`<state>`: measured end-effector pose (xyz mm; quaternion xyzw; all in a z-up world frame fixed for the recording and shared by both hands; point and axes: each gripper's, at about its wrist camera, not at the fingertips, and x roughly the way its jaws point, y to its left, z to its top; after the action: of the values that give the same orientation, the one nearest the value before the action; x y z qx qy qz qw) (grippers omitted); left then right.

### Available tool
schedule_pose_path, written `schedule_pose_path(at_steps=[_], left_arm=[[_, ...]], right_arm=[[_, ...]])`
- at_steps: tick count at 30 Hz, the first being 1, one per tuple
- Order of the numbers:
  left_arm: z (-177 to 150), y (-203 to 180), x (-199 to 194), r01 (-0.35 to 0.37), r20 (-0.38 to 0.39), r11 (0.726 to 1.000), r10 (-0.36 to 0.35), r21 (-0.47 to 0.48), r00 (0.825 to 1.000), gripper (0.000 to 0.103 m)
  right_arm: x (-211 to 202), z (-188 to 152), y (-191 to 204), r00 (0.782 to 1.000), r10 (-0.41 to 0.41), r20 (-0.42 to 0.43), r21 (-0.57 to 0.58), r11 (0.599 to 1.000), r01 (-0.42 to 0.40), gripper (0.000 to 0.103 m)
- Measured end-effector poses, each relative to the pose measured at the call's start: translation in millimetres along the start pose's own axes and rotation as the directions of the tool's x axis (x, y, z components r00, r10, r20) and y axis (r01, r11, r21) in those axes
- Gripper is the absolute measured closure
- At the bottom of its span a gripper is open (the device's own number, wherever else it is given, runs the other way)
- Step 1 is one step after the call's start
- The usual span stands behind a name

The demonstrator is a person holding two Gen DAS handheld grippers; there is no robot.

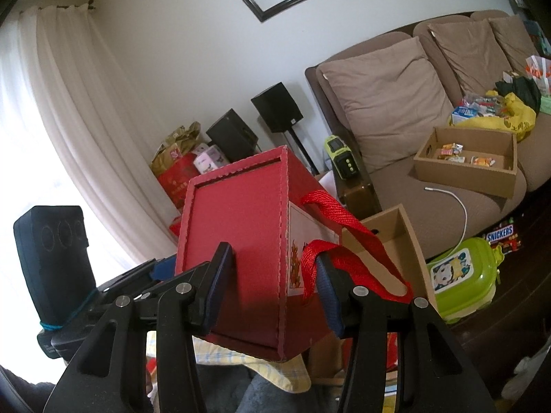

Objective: Organize objects
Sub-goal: 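Turn with the held red gift box bag toward the cardboard box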

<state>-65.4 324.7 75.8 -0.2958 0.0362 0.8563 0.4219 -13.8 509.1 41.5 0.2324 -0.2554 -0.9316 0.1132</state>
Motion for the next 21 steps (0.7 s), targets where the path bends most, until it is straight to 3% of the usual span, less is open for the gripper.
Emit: schedule_pose_path(at_steps=[21], left_arm=[[-1.4,1.6,6.6,0.004,-0.001,1.0,-0.004,0.0,1.0,0.049]], right_arm=[[3.8,1.5,-5.6,1.0,0.003,-0.009,0.008,1.0,-0.003,0.053]])
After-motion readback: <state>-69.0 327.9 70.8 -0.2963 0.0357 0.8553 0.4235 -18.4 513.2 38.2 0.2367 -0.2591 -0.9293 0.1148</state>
